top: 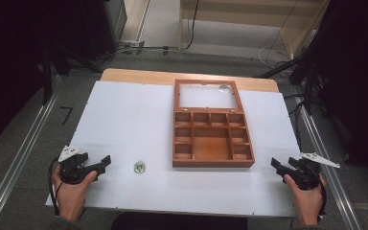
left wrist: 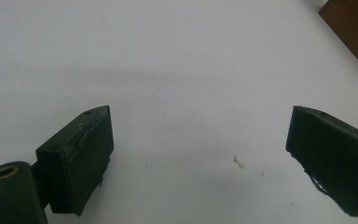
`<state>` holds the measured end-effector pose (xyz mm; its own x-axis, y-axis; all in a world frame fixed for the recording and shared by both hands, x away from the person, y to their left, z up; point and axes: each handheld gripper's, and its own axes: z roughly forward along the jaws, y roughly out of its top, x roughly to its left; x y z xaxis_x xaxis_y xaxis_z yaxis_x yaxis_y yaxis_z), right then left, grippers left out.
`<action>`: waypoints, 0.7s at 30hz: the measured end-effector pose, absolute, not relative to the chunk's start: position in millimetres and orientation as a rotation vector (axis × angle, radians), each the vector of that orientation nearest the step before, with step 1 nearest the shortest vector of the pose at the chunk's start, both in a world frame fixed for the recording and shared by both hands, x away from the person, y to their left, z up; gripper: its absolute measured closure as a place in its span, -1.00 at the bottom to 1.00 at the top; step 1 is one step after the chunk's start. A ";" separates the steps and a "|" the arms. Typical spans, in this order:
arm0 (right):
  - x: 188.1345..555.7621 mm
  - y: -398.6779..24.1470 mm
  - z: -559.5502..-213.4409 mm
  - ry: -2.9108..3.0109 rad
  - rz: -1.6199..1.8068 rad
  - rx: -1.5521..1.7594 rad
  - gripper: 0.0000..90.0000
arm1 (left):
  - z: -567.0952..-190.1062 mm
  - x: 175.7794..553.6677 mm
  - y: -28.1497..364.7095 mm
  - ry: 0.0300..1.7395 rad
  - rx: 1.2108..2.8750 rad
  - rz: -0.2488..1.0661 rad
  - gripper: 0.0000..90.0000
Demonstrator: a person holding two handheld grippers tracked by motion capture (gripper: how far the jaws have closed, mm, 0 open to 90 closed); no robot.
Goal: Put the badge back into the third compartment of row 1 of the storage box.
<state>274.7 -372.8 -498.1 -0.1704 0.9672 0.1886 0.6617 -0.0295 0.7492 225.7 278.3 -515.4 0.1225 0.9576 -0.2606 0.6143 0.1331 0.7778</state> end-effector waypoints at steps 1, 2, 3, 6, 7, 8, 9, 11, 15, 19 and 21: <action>273.8 -374.1 -497.5 1.859 1.062 1.706 -0.51 | -515.2 225.2 276.8 1.572 1.575 0.517 -0.83; 273.4 -374.5 -497.0 1.853 1.072 1.707 -0.51 | -515.2 225.2 276.8 1.572 1.575 0.517 -0.80; 273.4 -374.5 -497.0 1.853 1.072 1.707 -0.51 | -515.2 224.9 276.0 1.571 1.574 0.515 -0.80; 272.5 -374.6 -496.3 1.843 1.076 1.708 -0.51 | -516.2 225.5 274.4 1.565 1.576 0.497 -0.80; 272.4 -374.2 -496.3 1.848 1.074 1.709 -0.52 | -516.7 225.8 274.0 1.566 1.575 0.495 -0.80; 272.4 -374.2 -496.3 1.848 1.074 1.709 -0.52 | -517.0 226.0 273.8 1.565 1.577 0.490 -0.80; 272.4 -373.1 -496.4 1.850 1.070 1.710 -0.52 | -517.3 226.2 273.6 1.564 1.575 0.484 -0.80; 272.4 -372.7 -496.4 1.852 1.065 1.706 -0.52 | -517.3 226.3 273.3 1.559 1.566 0.469 -0.80; 271.7 -372.6 -495.9 1.849 1.075 1.706 -0.52 | -518.2 226.7 273.2 1.553 1.557 0.434 -0.76; 271.6 -372.2 -496.0 1.850 1.074 1.705 -0.52 | -519.3 227.4 271.9 1.545 1.556 0.407 -0.75; 271.7 -371.8 -496.0 1.851 1.075 1.700 -0.52 | -519.4 227.6 270.5 1.539 1.562 0.410 -0.74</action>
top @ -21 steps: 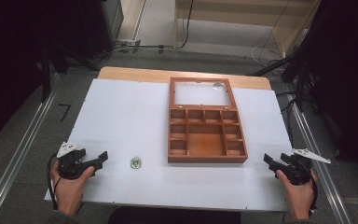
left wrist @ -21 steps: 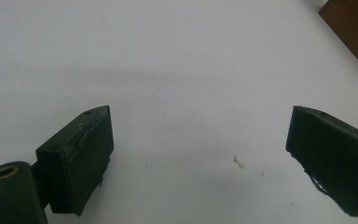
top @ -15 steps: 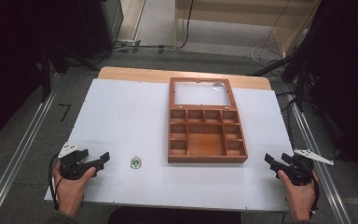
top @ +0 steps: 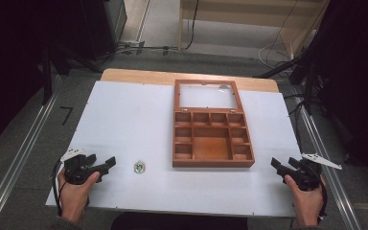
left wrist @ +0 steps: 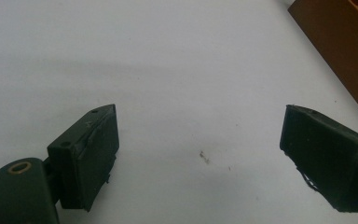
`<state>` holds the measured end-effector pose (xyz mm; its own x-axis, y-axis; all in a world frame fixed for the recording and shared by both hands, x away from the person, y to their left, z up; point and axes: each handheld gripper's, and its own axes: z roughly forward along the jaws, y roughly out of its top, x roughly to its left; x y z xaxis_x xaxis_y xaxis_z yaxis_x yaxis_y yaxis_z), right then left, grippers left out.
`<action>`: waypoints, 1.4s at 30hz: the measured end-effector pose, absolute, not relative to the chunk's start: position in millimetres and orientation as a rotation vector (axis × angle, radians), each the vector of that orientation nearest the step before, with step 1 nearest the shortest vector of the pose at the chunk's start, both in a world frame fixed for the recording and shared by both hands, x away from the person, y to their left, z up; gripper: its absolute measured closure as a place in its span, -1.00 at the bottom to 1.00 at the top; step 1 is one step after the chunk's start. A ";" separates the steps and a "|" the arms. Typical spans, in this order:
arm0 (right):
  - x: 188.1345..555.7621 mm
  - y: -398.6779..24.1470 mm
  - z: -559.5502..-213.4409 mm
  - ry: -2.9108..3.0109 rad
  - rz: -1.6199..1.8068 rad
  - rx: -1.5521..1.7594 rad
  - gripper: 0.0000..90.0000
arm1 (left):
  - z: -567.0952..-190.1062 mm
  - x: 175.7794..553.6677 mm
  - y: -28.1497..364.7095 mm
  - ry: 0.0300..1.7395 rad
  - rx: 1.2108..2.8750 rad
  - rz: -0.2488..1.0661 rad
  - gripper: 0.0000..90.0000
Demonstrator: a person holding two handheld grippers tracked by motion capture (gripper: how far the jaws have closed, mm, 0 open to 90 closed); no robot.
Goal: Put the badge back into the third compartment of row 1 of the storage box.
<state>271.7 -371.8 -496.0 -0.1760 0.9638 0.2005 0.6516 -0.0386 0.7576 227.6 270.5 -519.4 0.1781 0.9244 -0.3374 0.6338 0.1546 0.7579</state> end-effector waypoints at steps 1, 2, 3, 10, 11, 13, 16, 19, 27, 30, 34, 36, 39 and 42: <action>271.7 -371.8 -496.0 1.851 1.076 1.700 -0.52 | -519.2 227.4 269.7 1.534 1.569 0.412 -0.74; 271.5 -371.8 -495.8 1.850 1.075 1.700 -0.52 | -519.0 227.4 268.7 1.529 1.565 0.409 -0.72; 271.3 -371.7 -495.6 1.850 1.076 1.702 -0.52 | -518.5 227.3 268.0 1.526 1.565 0.405 -0.70; 270.7 -371.0 -495.1 1.851 1.083 1.700 -0.52 | -518.6 228.4 264.8 1.496 1.549 0.340 -0.57; 270.7 -371.0 -495.1 1.851 1.083 1.700 -0.52 | -518.6 228.5 264.2 1.492 1.549 0.332 -0.57; 270.7 -370.7 -495.1 1.853 1.081 1.697 -0.52 | -518.8 229.1 262.8 1.485 1.546 0.313 -0.55; 270.8 -370.2 -495.1 1.854 1.084 1.696 -0.52 | -519.0 229.8 261.0 1.475 1.550 0.297 -0.53; 270.7 -370.2 -495.1 1.855 1.083 1.695 -0.52 | -519.3 230.3 258.8 1.470 1.560 0.292 -0.52; 270.5 -370.1 -494.9 1.855 1.086 1.696 -0.52 | -519.5 231.3 252.9 1.459 1.574 0.285 -0.52; 270.6 -369.8 -494.8 1.853 1.087 1.695 -0.52 | -519.4 231.7 250.4 1.453 1.582 0.284 -0.51; 270.6 -369.9 -494.7 1.853 1.088 1.693 -0.52 | -519.7 232.4 246.4 1.443 1.590 0.277 -0.50; 270.5 -369.9 -494.7 1.851 1.089 1.693 -0.52 | -519.8 232.7 244.7 1.440 1.596 0.278 -0.49; 270.3 -370.1 -494.5 1.850 1.088 1.695 -0.52 | -519.8 233.1 242.1 1.431 1.602 0.272 -0.46; 270.4 -370.0 -494.5 1.850 1.091 1.694 -0.51 | -520.3 233.8 239.0 1.424 1.612 0.265 -0.43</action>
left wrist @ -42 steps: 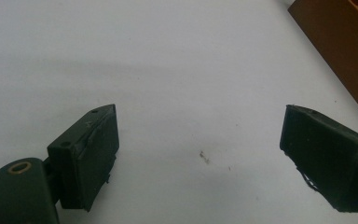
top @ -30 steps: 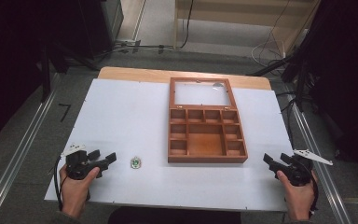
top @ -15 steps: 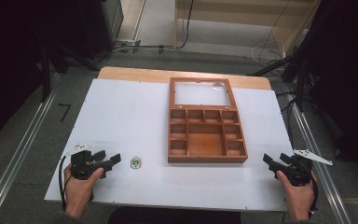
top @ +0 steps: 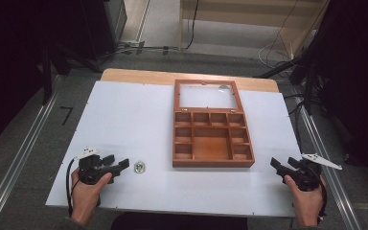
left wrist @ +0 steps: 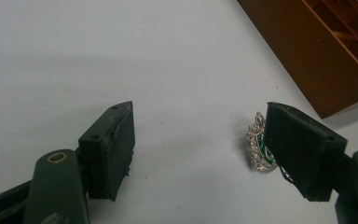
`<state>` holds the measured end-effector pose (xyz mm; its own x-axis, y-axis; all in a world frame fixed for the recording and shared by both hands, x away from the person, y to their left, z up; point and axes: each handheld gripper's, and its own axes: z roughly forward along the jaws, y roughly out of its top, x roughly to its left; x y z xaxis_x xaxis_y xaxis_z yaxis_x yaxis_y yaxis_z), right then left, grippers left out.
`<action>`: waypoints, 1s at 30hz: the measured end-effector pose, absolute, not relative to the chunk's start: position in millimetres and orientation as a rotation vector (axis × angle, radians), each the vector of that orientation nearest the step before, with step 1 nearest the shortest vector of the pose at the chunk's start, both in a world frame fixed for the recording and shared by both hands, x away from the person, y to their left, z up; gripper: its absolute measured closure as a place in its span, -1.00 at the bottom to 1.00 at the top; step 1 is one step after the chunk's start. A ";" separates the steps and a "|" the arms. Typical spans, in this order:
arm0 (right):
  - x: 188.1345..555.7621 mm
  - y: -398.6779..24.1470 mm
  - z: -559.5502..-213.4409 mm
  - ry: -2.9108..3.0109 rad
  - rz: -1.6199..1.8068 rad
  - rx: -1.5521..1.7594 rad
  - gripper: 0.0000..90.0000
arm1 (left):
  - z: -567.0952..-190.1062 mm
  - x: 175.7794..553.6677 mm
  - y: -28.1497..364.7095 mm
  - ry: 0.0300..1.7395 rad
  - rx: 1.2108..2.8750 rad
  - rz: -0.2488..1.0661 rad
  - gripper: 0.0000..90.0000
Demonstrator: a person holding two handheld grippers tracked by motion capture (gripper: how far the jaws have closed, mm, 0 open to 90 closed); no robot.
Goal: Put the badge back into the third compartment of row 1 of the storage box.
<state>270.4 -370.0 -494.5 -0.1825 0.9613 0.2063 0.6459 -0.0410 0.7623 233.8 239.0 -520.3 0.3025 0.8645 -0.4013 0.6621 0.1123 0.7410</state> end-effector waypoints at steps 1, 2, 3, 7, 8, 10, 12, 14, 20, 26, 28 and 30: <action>270.4 -370.0 -494.4 1.849 1.091 1.693 -0.51 | -520.3 233.9 238.0 1.419 1.617 0.262 -0.42; 270.3 -370.0 -494.4 1.850 1.091 1.692 -0.51 | -520.3 234.0 237.0 1.418 1.618 0.257 -0.39; 270.3 -370.0 -494.4 1.850 1.091 1.692 -0.51 | -520.4 234.3 236.1 1.414 1.620 0.253 -0.39; 270.0 -370.5 -494.1 1.852 1.090 1.696 -0.51 | -520.8 235.1 233.1 1.405 1.631 0.237 -0.34; 269.9 -370.5 -494.1 1.852 1.091 1.695 -0.51 | -520.8 235.2 232.5 1.404 1.634 0.236 -0.32; 269.9 -370.5 -494.2 1.851 1.091 1.695 -0.51 | -521.0 235.4 231.1 1.401 1.636 0.234 -0.31; 269.9 -370.7 -494.0 1.851 1.094 1.694 -0.51 | -520.9 235.5 229.7 1.397 1.641 0.233 -0.29; 269.8 -370.7 -494.0 1.851 1.096 1.694 -0.51 | -521.0 235.6 227.9 1.392 1.646 0.231 -0.26; 269.7 -371.0 -493.8 1.847 1.102 1.694 -0.50 | -521.2 236.2 222.2 1.378 1.661 0.225 -0.20; 269.3 -371.1 -493.5 1.845 1.104 1.692 -0.50 | -521.6 237.3 218.3 1.371 1.669 0.218 -0.14; 269.3 -371.1 -493.4 1.846 1.106 1.690 -0.50 | -521.7 237.3 217.2 1.366 1.674 0.207 -0.07; 269.3 -371.2 -493.4 1.846 1.106 1.690 -0.49 | -522.0 237.5 215.1 1.359 1.677 0.203 -0.05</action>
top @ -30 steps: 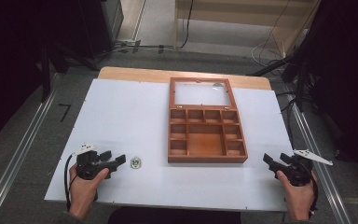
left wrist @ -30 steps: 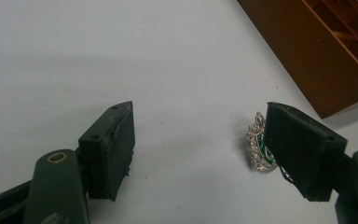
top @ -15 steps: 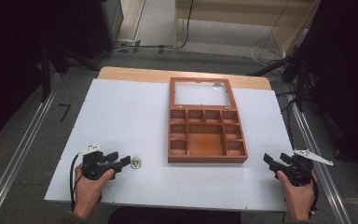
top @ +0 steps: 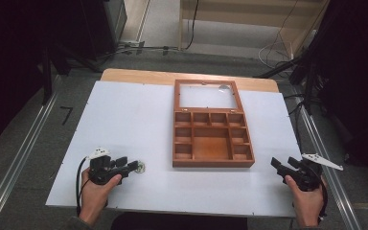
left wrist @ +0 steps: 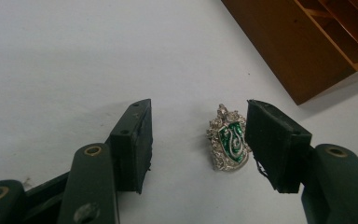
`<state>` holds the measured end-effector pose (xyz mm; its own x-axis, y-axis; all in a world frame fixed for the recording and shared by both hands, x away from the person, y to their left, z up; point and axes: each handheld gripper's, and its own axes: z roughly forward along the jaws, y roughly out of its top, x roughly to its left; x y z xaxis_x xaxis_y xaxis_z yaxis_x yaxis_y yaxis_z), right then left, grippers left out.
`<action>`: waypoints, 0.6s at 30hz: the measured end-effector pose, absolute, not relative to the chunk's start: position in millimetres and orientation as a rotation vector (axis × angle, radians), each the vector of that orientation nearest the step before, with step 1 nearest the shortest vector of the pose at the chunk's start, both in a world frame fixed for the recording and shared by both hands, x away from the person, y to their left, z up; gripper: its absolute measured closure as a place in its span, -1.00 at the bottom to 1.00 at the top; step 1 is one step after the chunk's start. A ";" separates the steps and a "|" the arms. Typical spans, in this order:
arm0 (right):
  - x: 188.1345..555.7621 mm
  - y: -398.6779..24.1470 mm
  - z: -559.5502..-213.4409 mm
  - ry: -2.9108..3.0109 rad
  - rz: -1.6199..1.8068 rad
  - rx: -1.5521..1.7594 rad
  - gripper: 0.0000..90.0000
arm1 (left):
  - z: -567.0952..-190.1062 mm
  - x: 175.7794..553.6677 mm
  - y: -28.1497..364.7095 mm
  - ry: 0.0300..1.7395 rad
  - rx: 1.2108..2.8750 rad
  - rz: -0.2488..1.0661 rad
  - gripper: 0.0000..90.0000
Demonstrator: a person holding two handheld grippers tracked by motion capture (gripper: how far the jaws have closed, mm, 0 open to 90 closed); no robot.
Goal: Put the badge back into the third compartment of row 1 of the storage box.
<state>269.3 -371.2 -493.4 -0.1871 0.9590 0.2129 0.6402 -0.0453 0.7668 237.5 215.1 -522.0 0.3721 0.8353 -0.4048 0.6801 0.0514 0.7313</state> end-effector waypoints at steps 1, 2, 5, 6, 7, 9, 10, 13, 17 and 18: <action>269.2 -371.1 -493.3 1.845 1.106 1.691 -0.49 | -522.0 237.5 214.0 1.356 1.681 0.197 -0.03; 269.2 -371.1 -493.2 1.845 1.107 1.691 -0.49 | -522.3 237.6 212.7 1.351 1.685 0.198 -0.01; 269.0 -370.9 -493.0 1.845 1.109 1.691 -0.49 | -522.5 237.8 209.1 1.339 1.694 0.191 0.04; 269.0 -370.9 -493.0 1.844 1.110 1.690 -0.49 | -522.6 237.8 207.9 1.340 1.695 0.189 0.06; 269.0 -370.9 -493.0 1.844 1.110 1.690 -0.49 | -522.7 237.9 207.0 1.335 1.699 0.186 0.06; 268.8 -370.6 -492.7 1.843 1.115 1.694 -0.49 | -522.8 237.9 205.1 1.333 1.704 0.185 0.09; 268.8 -370.8 -492.8 1.846 1.114 1.692 -0.49 | -522.9 237.9 204.3 1.330 1.707 0.187 0.10; 268.8 -370.9 -492.8 1.847 1.115 1.689 -0.49 | -523.1 237.7 201.5 1.325 1.716 0.186 0.18; 268.7 -371.0 -492.7 1.847 1.114 1.689 -0.49 | -523.4 237.5 199.0 1.323 1.730 0.190 0.34; 268.8 -370.9 -492.7 1.848 1.114 1.689 -0.49 | -523.4 237.5 198.7 1.323 1.734 0.195 0.38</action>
<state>268.8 -370.9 -492.7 -0.1906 0.9572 0.2179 0.6397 -0.0473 0.7672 237.5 198.7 -523.4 0.4105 0.8285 -0.3809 0.6837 -0.0033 0.7298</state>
